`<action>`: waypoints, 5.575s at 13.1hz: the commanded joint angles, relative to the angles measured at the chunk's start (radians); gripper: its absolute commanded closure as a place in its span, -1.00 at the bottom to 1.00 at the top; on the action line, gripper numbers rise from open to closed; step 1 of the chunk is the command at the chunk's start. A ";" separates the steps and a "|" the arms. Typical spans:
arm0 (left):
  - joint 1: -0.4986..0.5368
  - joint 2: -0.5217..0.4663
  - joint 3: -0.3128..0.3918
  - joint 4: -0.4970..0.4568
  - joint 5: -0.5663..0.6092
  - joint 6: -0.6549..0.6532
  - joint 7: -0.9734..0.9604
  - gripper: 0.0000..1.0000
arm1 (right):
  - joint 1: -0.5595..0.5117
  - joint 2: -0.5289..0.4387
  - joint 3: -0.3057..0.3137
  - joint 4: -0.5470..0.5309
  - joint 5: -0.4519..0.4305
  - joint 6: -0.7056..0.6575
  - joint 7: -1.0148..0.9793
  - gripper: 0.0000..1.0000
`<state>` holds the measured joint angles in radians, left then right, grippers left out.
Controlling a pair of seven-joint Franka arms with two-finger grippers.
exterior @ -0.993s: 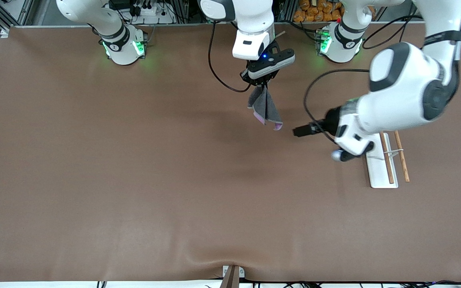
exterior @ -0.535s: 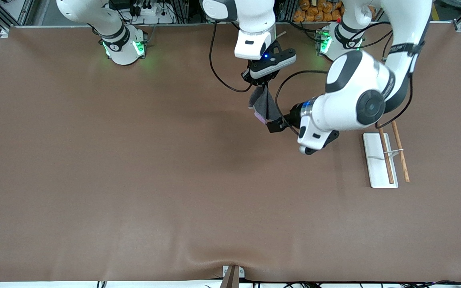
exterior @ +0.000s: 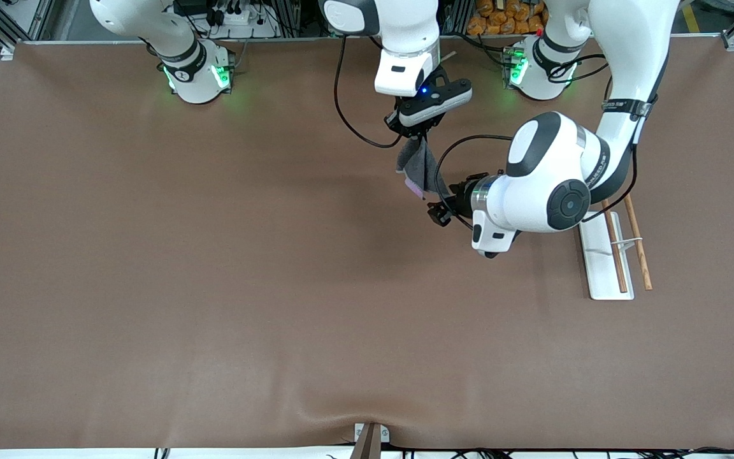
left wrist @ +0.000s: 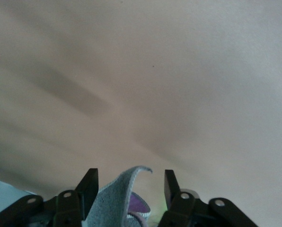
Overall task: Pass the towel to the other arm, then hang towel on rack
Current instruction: 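Grasp the towel with the left gripper below the right gripper, then open the right gripper and withdraw it while the left gripper pulls the towel, then move the towel over the wooden rods with the left gripper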
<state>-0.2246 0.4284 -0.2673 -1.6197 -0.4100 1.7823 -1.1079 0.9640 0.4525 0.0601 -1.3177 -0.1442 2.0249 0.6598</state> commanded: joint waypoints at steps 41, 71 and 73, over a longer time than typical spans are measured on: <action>0.175 -0.062 0.106 0.149 0.177 -0.334 0.391 1.00 | -0.322 -0.089 -0.009 -0.052 -0.008 -0.206 -0.206 -1.00; 0.603 0.032 0.109 0.142 0.341 -0.274 1.341 1.00 | -1.074 -0.537 -0.011 -0.266 0.134 -0.581 -0.751 -1.00; 0.613 0.032 0.111 0.144 0.341 -0.273 1.361 1.00 | -1.081 -0.529 -0.006 -0.224 0.130 -0.621 -0.773 -1.00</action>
<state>0.3737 0.4569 -0.1480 -1.4863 -0.0834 1.5066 0.2218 -0.0867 -0.0625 0.0307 -1.5551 -0.0007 1.4317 -0.0779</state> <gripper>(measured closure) 0.982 0.000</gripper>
